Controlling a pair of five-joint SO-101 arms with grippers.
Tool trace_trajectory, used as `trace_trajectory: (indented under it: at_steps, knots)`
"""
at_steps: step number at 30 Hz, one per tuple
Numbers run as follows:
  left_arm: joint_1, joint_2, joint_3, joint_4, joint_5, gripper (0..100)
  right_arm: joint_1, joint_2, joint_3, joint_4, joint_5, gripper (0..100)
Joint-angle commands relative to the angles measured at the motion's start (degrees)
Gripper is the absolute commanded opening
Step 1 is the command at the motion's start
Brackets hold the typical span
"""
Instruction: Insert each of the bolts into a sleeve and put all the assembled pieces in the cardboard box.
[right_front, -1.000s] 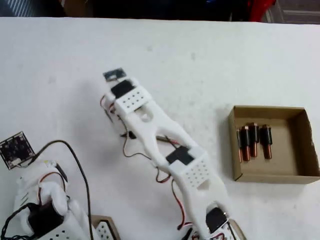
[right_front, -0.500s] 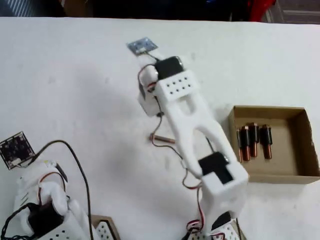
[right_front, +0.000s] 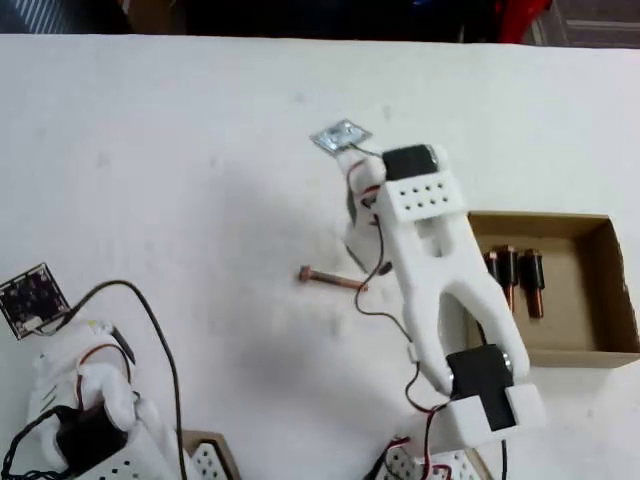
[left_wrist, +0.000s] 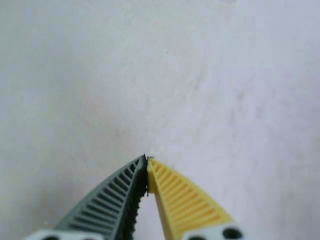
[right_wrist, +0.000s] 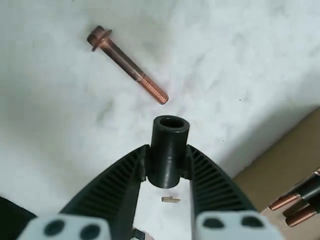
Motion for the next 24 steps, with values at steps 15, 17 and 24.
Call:
trace_trajectory:
  at_steps: [15,17,24]
  knots:
    - [-0.2,-0.2,-0.1,-1.6,0.6,2,5.1,-2.9,23.7,-32.7,4.3,8.0]
    - [-0.2,-0.2,-0.1,-1.6,0.6,2,5.7,-2.9,25.4,-34.9,4.3,8.0]
    - [-0.2,-0.2,-0.1,-1.6,0.6,2,5.3,-2.9,28.7,-37.5,8.3,8.0]
